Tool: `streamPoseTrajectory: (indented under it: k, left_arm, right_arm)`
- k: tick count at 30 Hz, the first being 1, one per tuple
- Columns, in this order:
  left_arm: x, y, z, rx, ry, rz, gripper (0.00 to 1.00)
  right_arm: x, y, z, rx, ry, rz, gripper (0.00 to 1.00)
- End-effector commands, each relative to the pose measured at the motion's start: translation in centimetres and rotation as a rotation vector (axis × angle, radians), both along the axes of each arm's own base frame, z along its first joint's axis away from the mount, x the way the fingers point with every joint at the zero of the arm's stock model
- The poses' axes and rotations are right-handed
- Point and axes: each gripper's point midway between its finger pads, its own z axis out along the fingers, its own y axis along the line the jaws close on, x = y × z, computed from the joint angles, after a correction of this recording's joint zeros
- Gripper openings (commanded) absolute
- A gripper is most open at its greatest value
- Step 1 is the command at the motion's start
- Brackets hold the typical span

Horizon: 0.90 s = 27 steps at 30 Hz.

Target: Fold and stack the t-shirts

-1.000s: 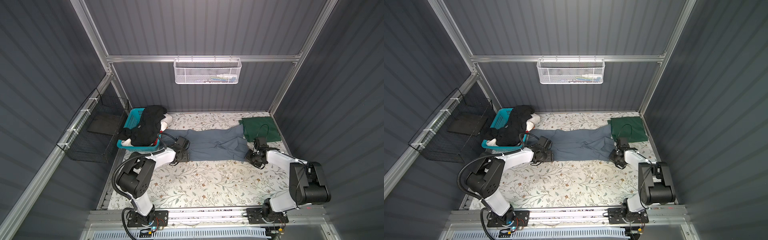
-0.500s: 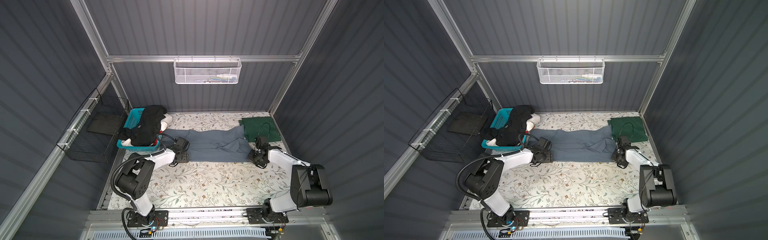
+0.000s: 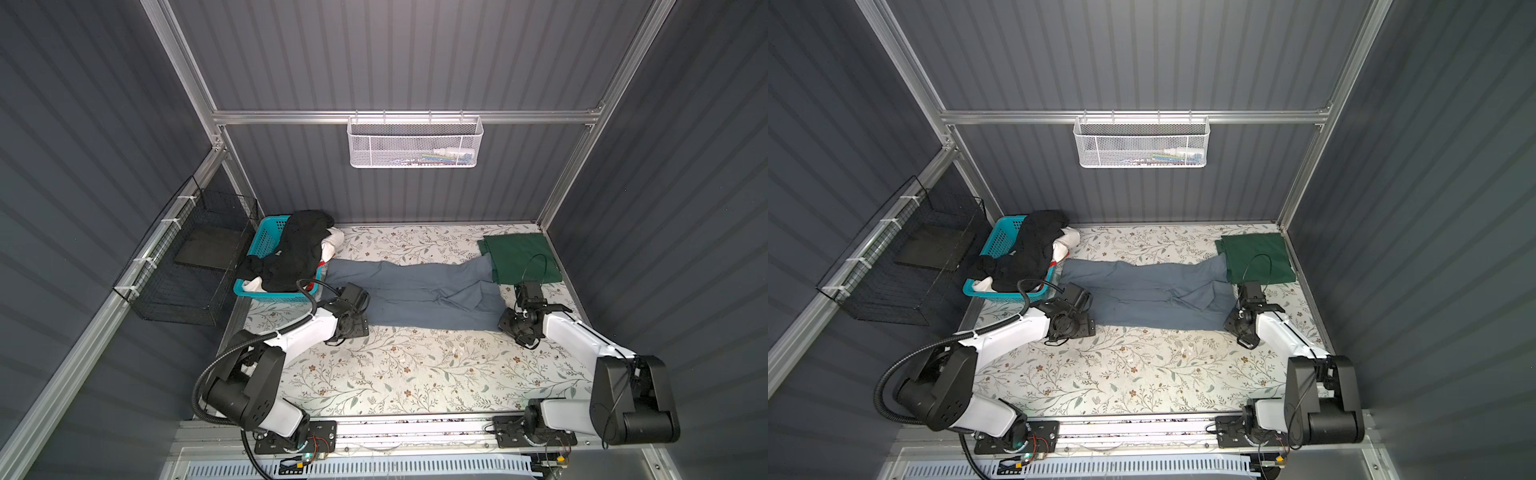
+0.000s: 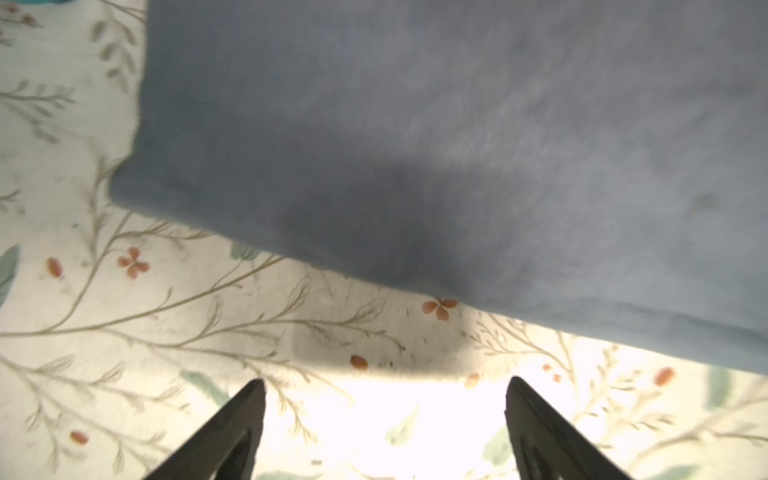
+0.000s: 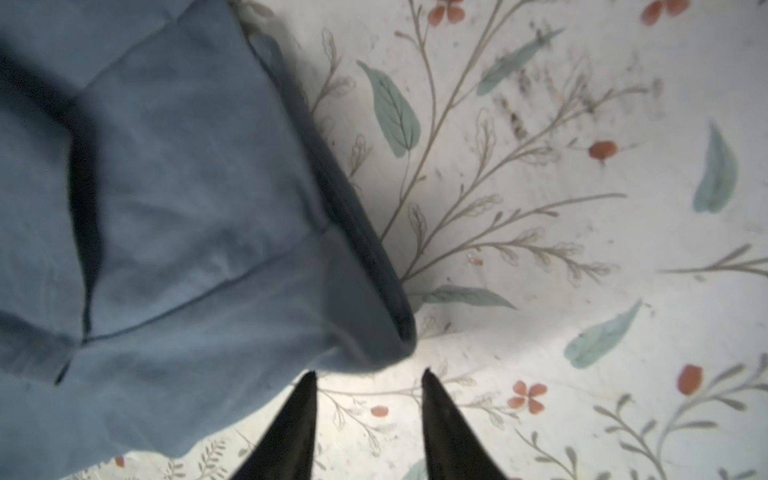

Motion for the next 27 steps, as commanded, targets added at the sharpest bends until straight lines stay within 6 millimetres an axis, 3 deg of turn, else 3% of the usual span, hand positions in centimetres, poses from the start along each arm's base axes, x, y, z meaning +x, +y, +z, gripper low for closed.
streamPoseTrajectory:
  k: [1,6,12,21,27]
  left_arm:
    - [-0.1,0.1,1.6,-0.006,-0.017,0.014,0.97]
    - [1.9,-1.5,4.1,-0.057,-0.079,-0.024,1.00]
    - [4.1,-3.0,5.7,-0.087,-0.133,-0.043,1.00]
    - [5.2,-3.6,7.2,-0.096,-0.177,-0.067,1.00]
    - [4.9,-3.1,6.9,-0.079,-0.173,-0.058,1.00]
  right_arm:
    - [-0.6,0.3,0.8,0.030,-0.004,-0.014,0.59]
    - [1.3,1.6,3.9,0.106,-0.106,-0.015,0.61]
    - [4.4,5.9,5.7,0.282,-0.193,0.053,0.59]
    - [8.3,10.5,3.5,0.322,-0.147,0.133,0.55]
    - [9.9,12.2,1.8,0.323,-0.111,0.166,0.37]
